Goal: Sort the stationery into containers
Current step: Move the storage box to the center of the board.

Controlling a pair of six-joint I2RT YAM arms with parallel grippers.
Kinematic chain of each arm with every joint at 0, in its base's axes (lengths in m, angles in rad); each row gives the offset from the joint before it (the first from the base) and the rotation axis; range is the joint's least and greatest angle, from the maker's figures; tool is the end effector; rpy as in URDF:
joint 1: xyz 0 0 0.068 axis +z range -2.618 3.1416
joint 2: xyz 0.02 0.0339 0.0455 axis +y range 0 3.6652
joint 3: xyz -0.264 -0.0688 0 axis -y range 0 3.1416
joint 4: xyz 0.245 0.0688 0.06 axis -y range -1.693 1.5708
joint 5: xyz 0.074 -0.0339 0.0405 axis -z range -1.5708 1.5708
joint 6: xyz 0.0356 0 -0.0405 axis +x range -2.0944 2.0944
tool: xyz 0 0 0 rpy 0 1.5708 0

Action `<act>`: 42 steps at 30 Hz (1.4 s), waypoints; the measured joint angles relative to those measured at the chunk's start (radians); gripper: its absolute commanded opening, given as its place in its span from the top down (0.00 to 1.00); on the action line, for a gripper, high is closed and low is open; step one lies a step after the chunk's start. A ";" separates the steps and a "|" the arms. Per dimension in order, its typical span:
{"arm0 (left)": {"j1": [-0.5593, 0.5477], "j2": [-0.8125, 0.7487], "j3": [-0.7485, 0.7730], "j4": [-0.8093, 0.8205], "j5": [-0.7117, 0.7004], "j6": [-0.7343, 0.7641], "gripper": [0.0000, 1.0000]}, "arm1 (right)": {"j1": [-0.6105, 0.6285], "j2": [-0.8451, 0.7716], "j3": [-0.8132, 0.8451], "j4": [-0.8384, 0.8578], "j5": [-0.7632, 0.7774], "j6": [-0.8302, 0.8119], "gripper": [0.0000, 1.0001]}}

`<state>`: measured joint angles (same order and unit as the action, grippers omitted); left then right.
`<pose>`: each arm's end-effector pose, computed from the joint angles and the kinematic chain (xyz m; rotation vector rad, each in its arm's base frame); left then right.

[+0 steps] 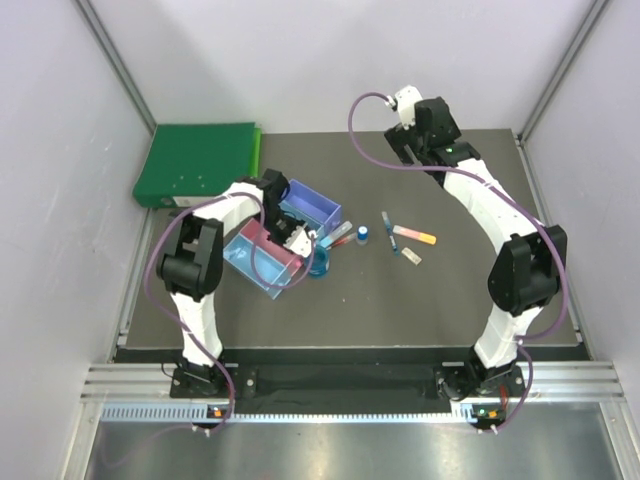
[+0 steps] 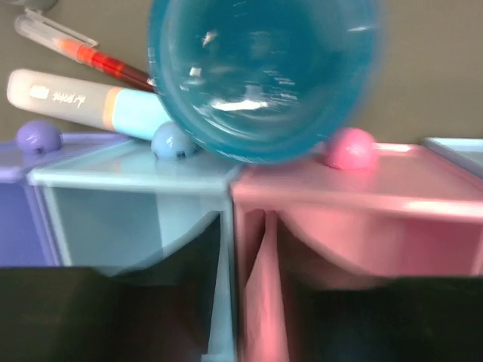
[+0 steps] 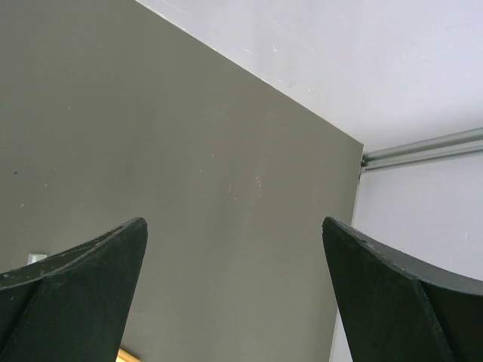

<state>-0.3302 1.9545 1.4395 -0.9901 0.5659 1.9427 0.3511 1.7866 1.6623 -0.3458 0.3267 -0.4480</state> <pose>0.3423 -0.1375 0.1860 2.4144 1.0921 -0.4705 0.4012 0.1348 0.3517 -0.5994 1.9463 -0.3938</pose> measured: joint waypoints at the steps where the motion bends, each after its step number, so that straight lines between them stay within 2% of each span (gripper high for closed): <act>1: 0.000 0.020 0.000 0.035 0.016 0.009 0.32 | 0.000 0.000 0.000 0.000 0.000 0.000 0.00; 2: 0.000 0.041 0.000 0.063 0.027 0.019 0.27 | 0.000 0.000 0.000 0.000 0.000 0.001 0.00; 6: 0.005 0.051 -0.003 0.132 0.083 0.024 0.24 | 0.000 0.000 0.000 -0.003 -0.007 0.006 0.00; 18: 0.059 -0.066 -0.098 0.238 0.066 0.035 0.24 | 0.000 0.078 0.130 -0.057 -0.082 0.040 0.00; 25: 0.071 -0.243 -0.195 0.336 0.039 0.039 0.23 | 0.001 0.180 0.248 -0.105 -0.263 0.075 0.00; 32: 0.071 -0.348 -0.277 0.425 0.008 0.044 0.21 | 0.043 0.306 0.361 -0.167 -0.484 0.082 0.00; 36: 0.071 -0.405 -0.308 0.464 -0.029 0.046 0.21 | 0.095 0.379 0.396 -0.192 -0.550 0.065 0.01; 42: 0.071 -0.502 -0.385 0.590 -0.164 0.004 0.23 | 0.165 0.469 0.401 -0.210 -0.592 0.040 0.04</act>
<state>-0.2596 1.4528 1.0546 -0.4000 0.4019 1.9469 0.5163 2.2555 2.0636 -0.5556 -0.2657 -0.4084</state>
